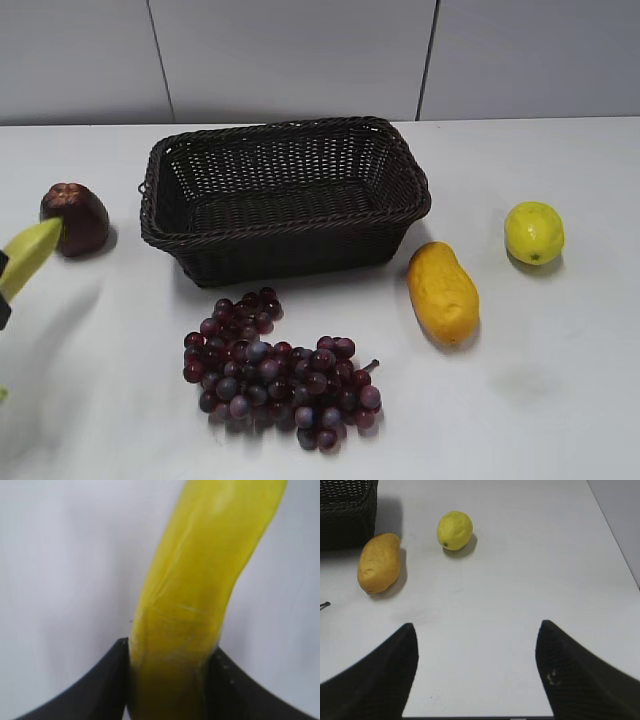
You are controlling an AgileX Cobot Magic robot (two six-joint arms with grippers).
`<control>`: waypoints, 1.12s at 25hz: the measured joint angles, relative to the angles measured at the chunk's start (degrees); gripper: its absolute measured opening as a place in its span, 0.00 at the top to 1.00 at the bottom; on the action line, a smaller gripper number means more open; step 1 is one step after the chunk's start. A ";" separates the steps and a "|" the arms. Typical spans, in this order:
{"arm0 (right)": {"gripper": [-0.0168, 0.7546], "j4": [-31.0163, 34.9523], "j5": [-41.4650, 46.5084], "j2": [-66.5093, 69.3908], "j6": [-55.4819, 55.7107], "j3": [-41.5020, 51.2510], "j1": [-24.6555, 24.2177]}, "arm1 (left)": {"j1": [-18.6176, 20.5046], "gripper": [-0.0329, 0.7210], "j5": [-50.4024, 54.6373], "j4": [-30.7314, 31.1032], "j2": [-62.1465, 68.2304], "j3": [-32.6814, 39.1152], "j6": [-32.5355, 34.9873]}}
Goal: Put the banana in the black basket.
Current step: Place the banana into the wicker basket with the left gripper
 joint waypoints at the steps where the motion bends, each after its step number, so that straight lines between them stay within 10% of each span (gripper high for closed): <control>1: 0.22 0.00 0.00 0.00 0.00 0.00 0.00 | 0.00 0.40 0.49 -0.67 -2.37 -0.92 0.00; 9: 0.22 0.00 0.00 0.00 0.00 0.00 0.00 | -2.36 0.40 0.07 -7.32 -7.24 -14.55 0.00; 15: 0.22 0.00 0.00 0.00 0.00 0.00 0.00 | -12.50 0.40 -5.82 -9.62 -0.52 -25.84 0.00; 28: 0.22 0.00 0.00 0.00 0.00 0.00 0.00 | -25.62 0.40 -26.22 -10.90 18.50 -30.44 0.00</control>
